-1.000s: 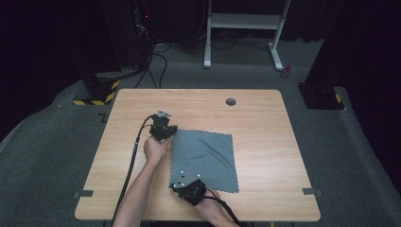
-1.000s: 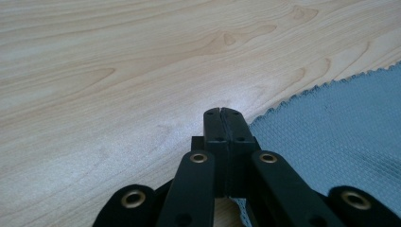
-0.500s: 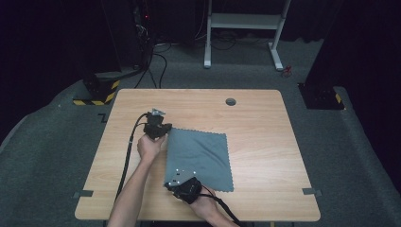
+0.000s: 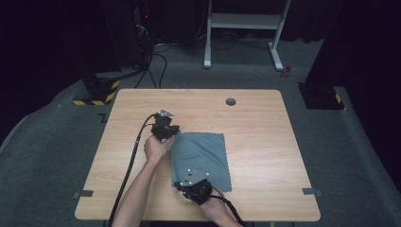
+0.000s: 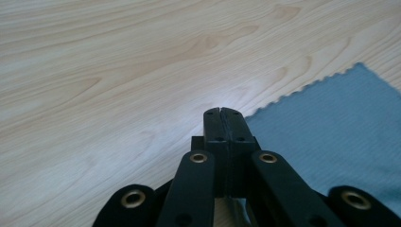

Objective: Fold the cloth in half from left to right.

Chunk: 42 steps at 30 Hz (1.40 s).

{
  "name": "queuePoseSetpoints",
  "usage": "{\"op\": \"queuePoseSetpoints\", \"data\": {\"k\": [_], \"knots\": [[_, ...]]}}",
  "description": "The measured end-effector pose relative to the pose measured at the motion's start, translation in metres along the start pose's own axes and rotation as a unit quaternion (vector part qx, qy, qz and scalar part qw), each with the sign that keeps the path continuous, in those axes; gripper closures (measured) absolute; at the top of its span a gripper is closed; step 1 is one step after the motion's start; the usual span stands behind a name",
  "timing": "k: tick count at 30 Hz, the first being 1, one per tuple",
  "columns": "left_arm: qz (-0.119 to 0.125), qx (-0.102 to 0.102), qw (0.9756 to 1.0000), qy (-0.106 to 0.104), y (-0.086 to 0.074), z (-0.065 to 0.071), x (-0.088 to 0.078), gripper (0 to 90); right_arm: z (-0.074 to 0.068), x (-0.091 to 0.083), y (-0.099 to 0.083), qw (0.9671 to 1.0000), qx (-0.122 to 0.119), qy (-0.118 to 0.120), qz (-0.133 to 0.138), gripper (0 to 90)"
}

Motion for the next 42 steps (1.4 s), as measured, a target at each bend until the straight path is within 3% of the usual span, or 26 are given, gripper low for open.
{"op": "queuePoseSetpoints", "data": {"k": [3,8,13,16,26,36,42], "knots": [[0.005,-0.002,0.9999,-0.015,0.004,0.010,0.005,90.0,0.003,-0.008,-0.008,0.9999,0.011,-0.008,-0.001,90.0],[-0.007,0.015,0.9997,-0.016,0.008,0.024,0.015,90.0,0.010,-0.021,-0.026,0.9992,0.031,-0.025,-0.004,90.0],[-0.008,0.015,0.9996,-0.024,0.011,0.036,0.024,90.0,0.015,-0.032,-0.041,0.9982,0.046,-0.036,-0.008,90.0],[-0.010,0.013,0.9995,-0.027,0.011,0.042,0.030,90.0,0.018,-0.038,-0.047,0.9978,0.051,-0.042,-0.007,90.0],[-0.007,0.032,0.9988,-0.035,0.023,0.060,0.035,90.0,0.023,-0.055,-0.060,0.9962,0.064,-0.058,-0.003,90.0],[-0.012,0.030,0.9985,-0.045,0.026,0.077,0.049,90.0,0.028,-0.073,-0.078,0.9939,0.080,-0.076,-0.005,90.0],[-0.010,0.042,0.9978,-0.050,0.031,0.088,0.054,90.0,0.029,-0.081,-0.087,0.9927,0.087,-0.084,-0.007,90.0]]}}
Point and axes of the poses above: each handheld gripper's, and its own axes: x roughly forward along the jaws, y roughly out of its top, z roughly to its right, the point moved 1 cm from there along x, roughly forward along the jaws, and after that the axes turned 10 degrees about -x, right-handed, at the moved point
